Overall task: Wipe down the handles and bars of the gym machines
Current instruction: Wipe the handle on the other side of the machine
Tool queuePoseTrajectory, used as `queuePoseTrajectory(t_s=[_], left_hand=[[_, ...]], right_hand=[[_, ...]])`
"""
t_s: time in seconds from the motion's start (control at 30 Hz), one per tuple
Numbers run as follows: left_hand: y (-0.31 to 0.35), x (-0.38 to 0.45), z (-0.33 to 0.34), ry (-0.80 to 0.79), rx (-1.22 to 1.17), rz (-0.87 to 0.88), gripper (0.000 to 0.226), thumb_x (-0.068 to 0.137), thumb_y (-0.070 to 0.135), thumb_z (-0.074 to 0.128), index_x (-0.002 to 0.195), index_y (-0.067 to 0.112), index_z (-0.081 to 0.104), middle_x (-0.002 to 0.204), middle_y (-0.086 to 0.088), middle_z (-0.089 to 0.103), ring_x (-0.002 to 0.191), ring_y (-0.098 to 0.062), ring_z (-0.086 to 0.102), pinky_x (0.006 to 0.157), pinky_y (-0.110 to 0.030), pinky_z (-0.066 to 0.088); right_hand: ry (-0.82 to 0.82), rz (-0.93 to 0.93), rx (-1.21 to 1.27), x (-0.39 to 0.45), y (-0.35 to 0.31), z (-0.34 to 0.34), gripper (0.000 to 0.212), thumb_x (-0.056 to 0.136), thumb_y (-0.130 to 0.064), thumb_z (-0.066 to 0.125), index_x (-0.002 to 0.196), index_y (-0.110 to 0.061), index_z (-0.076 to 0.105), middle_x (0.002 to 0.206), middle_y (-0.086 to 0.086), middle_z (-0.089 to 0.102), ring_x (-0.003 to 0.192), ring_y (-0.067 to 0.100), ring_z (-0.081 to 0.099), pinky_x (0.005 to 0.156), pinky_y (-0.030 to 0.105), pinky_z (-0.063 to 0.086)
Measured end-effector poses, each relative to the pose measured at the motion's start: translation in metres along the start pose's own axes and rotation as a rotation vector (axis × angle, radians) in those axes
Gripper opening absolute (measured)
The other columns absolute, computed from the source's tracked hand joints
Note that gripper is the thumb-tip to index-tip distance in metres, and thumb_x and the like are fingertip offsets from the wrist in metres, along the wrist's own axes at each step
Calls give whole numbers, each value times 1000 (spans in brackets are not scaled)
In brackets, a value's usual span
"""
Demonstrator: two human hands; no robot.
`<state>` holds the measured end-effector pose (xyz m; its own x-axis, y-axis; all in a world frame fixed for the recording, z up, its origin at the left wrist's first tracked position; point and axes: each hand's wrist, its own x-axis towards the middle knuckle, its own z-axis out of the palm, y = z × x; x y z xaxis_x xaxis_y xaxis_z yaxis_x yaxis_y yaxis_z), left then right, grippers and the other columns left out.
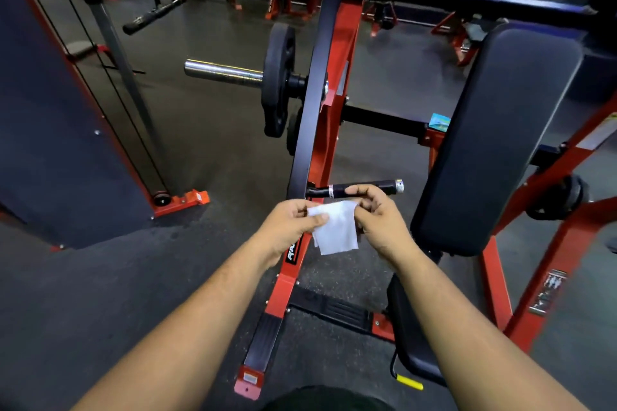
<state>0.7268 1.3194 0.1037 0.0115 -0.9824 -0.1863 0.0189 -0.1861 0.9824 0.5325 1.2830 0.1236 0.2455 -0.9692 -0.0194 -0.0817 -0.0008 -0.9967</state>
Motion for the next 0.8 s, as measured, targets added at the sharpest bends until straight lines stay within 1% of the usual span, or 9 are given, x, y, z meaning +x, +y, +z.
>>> queuePoseTrajectory(t_s=[0.1, 0.17, 0.23, 0.33, 0.5, 0.63, 0.7, 0.77, 0.8], left_hand=[[-11, 7, -5, 10, 31, -6, 7, 93, 16, 76, 100, 14, 77, 96, -4, 78, 84, -11, 68, 75, -24, 52], [-17, 12, -6, 2, 93, -13, 5, 94, 17, 74, 98, 16, 77, 89, -8, 74, 77, -15, 62, 71, -29, 49], [-19, 20, -6, -17, 162, -5, 5, 95, 15, 73, 99, 15, 76, 90, -11, 74, 75, -15, 61, 68, -29, 50], [-19, 39, -7, -58, 242, 32, 9, 95, 13, 73, 103, 12, 76, 96, -9, 77, 78, -8, 67, 67, -21, 53], [-26, 88, -9, -91, 364, 85, 3, 93, 16, 76, 93, 18, 74, 76, 5, 68, 68, -4, 59, 65, -21, 47], [-37, 141, -16, -107, 518, 120, 4, 93, 25, 76, 94, 24, 72, 79, -7, 68, 68, -7, 54, 68, -31, 48], [-38, 163, -22, -113, 584, 164, 7, 93, 28, 75, 96, 31, 70, 86, 1, 69, 72, -5, 56, 72, -31, 51], [-35, 188, -30, -119, 790, 293, 12, 92, 32, 72, 104, 30, 71, 99, 7, 69, 87, -8, 61, 83, -33, 52], [-32, 198, -33, -128, 940, 384, 20, 92, 37, 69, 109, 28, 71, 108, 8, 69, 98, -12, 62, 88, -36, 51]], right_hand=[[15, 203, 406, -14, 17, 8, 28, 100, -7, 51, 123, -16, 61, 98, 11, 74, 90, 25, 68, 80, 42, 51], [-13, 338, 586, -20, 32, 13, 36, 100, -32, 55, 130, -14, 60, 114, 14, 73, 101, 30, 68, 92, 49, 51], [-47, 347, 432, -21, 46, 19, 45, 97, -43, 58, 130, -14, 61, 119, 13, 73, 104, 30, 68, 95, 50, 52], [-28, 258, 178, -12, 63, 25, 32, 95, -28, 71, 122, -11, 65, 112, 13, 75, 102, 28, 70, 92, 45, 55], [161, 190, 225, 25, 80, 24, 12, 95, -18, 71, 105, -11, 68, 102, 17, 76, 88, 24, 70, 81, 45, 54], [222, 156, 248, 66, 101, 18, 14, 101, -15, 63, 113, -10, 67, 107, 16, 76, 100, 33, 71, 89, 51, 55], [257, 89, 148, 84, 108, 12, 16, 102, -14, 60, 115, -13, 70, 107, 5, 77, 102, 30, 72, 88, 43, 58], [284, 19, -13, 103, 113, -1, 20, 103, -13, 58, 113, -21, 74, 102, -11, 77, 95, 15, 71, 82, 26, 54], [299, -13, -86, 112, 114, -9, 22, 104, -14, 57, 114, -23, 74, 103, -16, 76, 97, 7, 70, 84, 23, 52]])
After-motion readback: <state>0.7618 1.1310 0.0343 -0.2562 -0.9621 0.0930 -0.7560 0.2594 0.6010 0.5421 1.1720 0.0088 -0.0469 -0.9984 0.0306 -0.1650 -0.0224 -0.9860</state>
